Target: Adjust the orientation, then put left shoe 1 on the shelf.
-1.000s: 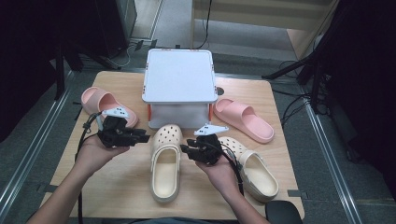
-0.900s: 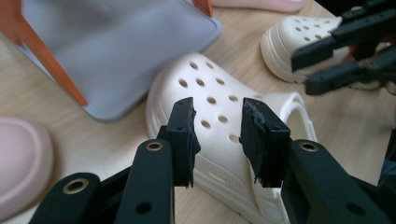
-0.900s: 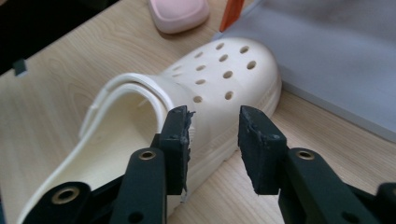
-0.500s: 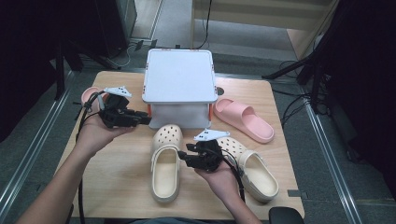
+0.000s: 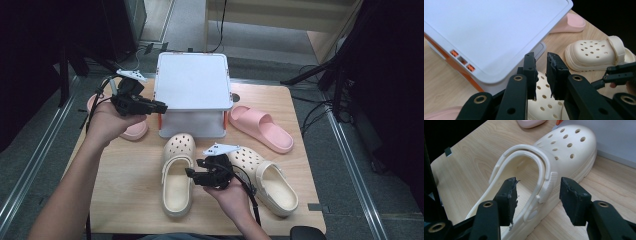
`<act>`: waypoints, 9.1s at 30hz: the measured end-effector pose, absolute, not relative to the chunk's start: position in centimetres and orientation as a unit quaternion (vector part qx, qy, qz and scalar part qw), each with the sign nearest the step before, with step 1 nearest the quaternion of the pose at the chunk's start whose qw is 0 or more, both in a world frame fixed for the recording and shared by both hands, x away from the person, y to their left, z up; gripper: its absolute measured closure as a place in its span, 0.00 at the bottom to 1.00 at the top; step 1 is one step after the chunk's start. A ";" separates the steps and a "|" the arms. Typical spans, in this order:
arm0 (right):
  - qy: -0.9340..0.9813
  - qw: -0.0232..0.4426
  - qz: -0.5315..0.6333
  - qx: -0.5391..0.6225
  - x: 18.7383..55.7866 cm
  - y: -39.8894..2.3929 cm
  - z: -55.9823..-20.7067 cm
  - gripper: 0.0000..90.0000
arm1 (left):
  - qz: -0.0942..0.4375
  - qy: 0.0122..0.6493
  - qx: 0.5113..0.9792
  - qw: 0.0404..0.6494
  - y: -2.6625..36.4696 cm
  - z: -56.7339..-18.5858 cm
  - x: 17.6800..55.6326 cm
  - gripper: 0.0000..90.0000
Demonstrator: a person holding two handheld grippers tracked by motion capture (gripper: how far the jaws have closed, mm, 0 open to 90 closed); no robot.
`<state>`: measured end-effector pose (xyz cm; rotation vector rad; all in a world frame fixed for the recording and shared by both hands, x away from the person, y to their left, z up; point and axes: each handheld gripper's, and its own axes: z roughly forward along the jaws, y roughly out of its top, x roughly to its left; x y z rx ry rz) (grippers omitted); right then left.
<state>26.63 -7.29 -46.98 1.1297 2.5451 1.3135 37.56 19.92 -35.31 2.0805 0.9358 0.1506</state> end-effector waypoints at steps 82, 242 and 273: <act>0.779 0.100 0.392 0.478 36.3 -4.2 -46.0 0.86 | 0.089 0.368 0.835 0.399 20.6 -37.8 41.2 0.90; 0.821 0.047 0.428 0.376 34.9 0.4 -48.6 0.83 | 0.058 0.384 0.819 0.422 20.9 -37.5 41.2 0.72; 0.818 0.062 0.457 0.344 26.6 -13.8 -43.6 0.65 | 0.069 0.358 0.816 0.450 19.2 -36.9 34.5 0.47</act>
